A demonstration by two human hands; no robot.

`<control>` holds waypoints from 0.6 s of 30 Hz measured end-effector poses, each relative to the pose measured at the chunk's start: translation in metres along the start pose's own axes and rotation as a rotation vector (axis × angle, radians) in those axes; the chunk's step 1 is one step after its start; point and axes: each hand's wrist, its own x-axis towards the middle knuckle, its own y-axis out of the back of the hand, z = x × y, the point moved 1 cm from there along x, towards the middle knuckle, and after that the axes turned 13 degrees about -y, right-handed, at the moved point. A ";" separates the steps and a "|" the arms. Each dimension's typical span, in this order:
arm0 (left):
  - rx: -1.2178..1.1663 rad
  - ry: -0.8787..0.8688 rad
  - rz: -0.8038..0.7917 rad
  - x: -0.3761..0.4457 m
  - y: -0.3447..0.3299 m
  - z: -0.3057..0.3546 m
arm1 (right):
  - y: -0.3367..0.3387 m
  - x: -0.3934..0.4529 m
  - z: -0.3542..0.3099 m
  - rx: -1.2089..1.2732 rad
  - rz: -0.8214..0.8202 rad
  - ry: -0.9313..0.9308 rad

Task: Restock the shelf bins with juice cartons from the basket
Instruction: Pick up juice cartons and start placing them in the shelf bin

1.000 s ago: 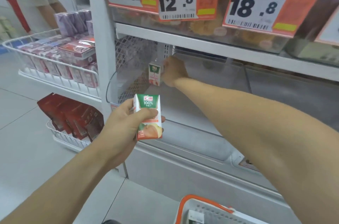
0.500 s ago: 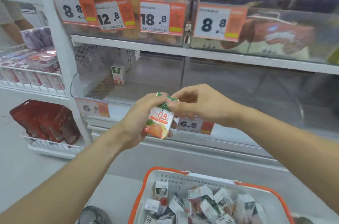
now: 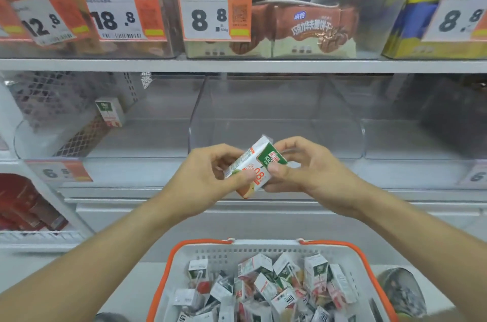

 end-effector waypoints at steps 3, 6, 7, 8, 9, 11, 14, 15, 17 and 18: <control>0.171 -0.064 0.085 0.012 -0.001 -0.007 | 0.006 0.006 -0.007 0.004 0.107 0.106; 0.450 -0.117 0.317 0.026 0.014 -0.018 | 0.005 0.028 -0.022 -0.027 0.272 0.210; 0.511 -0.096 0.353 0.028 0.022 -0.025 | 0.005 0.041 -0.028 -0.062 0.320 0.248; 0.537 -0.040 0.347 0.029 0.030 -0.033 | 0.005 0.059 -0.033 -0.106 0.363 0.270; 0.528 0.030 0.304 0.029 0.036 -0.040 | 0.005 0.079 -0.038 -0.161 0.397 0.268; 0.479 0.125 0.180 0.025 0.040 -0.054 | 0.005 0.131 -0.042 -0.287 0.443 0.213; 0.515 0.088 0.153 0.020 0.039 -0.068 | -0.002 0.211 -0.042 -0.446 0.471 0.144; 0.531 0.066 0.176 0.018 0.039 -0.070 | -0.006 0.231 -0.043 -0.551 0.494 0.126; 0.555 0.033 0.203 0.016 0.039 -0.075 | -0.013 0.264 -0.042 -0.747 0.527 0.114; 0.563 0.019 0.207 0.016 0.039 -0.078 | -0.016 0.278 -0.040 -0.782 0.529 0.120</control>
